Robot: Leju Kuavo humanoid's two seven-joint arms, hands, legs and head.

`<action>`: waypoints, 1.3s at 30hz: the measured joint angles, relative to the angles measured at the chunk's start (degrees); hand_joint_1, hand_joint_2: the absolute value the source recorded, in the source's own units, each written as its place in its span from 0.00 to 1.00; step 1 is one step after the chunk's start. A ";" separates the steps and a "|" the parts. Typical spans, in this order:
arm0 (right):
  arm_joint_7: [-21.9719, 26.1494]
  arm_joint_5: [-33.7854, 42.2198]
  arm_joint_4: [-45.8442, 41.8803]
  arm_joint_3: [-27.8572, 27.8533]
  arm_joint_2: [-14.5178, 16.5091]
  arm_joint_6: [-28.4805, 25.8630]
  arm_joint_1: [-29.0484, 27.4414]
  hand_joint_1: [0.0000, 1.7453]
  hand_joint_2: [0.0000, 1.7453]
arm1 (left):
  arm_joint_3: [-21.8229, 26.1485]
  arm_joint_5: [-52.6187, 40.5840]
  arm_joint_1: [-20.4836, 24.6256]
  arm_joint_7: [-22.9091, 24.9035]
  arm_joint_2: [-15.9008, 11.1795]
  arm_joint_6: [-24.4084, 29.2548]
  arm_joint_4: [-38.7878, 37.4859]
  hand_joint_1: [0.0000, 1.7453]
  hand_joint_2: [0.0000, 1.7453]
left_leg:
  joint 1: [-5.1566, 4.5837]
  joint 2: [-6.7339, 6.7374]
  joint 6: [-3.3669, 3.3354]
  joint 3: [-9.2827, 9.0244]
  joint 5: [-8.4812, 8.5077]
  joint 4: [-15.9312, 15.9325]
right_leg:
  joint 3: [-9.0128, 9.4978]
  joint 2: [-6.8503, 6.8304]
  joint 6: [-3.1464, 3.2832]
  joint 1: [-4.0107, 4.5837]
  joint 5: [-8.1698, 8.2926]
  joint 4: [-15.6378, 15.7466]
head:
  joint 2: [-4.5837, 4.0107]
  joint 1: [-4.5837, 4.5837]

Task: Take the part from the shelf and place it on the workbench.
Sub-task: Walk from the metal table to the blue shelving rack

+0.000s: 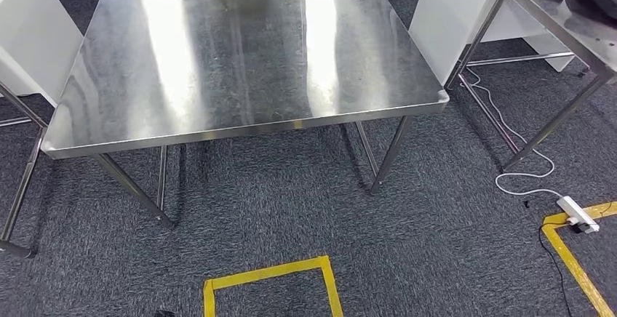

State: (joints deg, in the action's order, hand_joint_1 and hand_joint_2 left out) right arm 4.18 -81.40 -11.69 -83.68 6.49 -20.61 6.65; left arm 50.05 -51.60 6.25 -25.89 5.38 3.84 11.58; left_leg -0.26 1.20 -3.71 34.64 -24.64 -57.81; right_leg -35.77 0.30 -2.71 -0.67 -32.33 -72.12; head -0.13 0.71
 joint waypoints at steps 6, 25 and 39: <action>-0.01 -0.20 0.00 0.74 -0.14 0.00 0.27 0.00 0.00 | 0.01 0.02 0.04 -0.05 0.07 0.03 0.00 0.00 0.00 | -0.13 0.51 1.34 2.27 3.60 0.30 | 11.19 -0.22 1.31 1.40 1.17 17.77 | 0.00 0.12; -0.15 -0.40 0.03 1.61 0.08 0.67 0.09 0.00 0.00 | 0.11 0.50 -0.07 -0.57 -0.01 0.52 -0.02 0.00 0.00 | 1.92 -1.73 3.04 -3.43 -3.81 -0.87 | -1.17 -0.37 -0.46 -0.92 5.14 10.81 | 0.00 0.56; -0.18 0.44 0.04 1.73 -0.08 0.87 0.68 0.00 0.00 | 0.15 0.15 0.49 -0.50 0.25 0.56 -0.02 0.00 0.00 | 0.53 -0.72 2.89 3.84 3.01 -0.77 | 11.44 -0.47 2.62 0.87 1.28 18.36 | 0.00 0.21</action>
State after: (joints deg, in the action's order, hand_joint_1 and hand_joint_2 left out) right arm 4.00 -80.95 -11.66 -81.96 6.40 -19.74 7.33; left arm 50.21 -51.46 6.74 -26.39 5.63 4.40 11.56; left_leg 0.26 0.48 -0.82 38.49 -21.63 -58.58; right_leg -24.33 -0.17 -0.09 0.19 -31.05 -53.76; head -0.13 0.92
